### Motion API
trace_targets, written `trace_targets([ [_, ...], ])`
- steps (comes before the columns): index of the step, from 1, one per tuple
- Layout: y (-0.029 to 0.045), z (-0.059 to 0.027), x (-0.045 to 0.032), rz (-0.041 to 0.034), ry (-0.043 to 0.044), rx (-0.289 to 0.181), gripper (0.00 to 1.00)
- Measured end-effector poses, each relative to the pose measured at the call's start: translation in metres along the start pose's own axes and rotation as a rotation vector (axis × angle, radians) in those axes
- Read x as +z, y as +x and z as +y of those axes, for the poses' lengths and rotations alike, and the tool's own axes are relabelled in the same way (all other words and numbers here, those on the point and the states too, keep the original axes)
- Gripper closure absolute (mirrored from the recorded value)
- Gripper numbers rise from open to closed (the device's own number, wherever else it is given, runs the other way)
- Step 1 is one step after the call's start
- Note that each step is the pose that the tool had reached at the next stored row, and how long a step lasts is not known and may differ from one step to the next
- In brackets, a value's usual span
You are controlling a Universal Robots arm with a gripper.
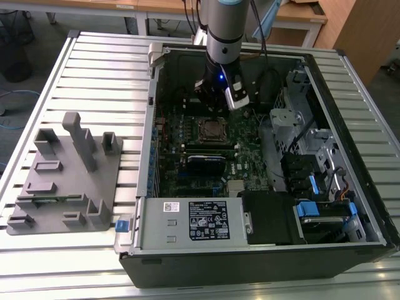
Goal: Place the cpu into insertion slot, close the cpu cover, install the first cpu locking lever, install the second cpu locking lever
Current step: 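Install the first cpu locking lever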
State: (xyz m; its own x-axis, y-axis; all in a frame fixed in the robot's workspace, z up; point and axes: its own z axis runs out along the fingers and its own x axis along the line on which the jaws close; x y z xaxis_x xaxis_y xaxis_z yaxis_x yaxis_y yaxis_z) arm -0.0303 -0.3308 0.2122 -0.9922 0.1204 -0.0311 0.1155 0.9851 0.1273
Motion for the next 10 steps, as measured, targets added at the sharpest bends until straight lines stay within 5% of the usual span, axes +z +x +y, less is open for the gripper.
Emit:
trace_targets([
  [6,0.0007,-0.0027,-0.0004,-0.0047,0.04,-0.002,0.9],
  [10,0.0011,-0.0068,-0.001,-0.0051,0.0443,-0.002,0.9],
])
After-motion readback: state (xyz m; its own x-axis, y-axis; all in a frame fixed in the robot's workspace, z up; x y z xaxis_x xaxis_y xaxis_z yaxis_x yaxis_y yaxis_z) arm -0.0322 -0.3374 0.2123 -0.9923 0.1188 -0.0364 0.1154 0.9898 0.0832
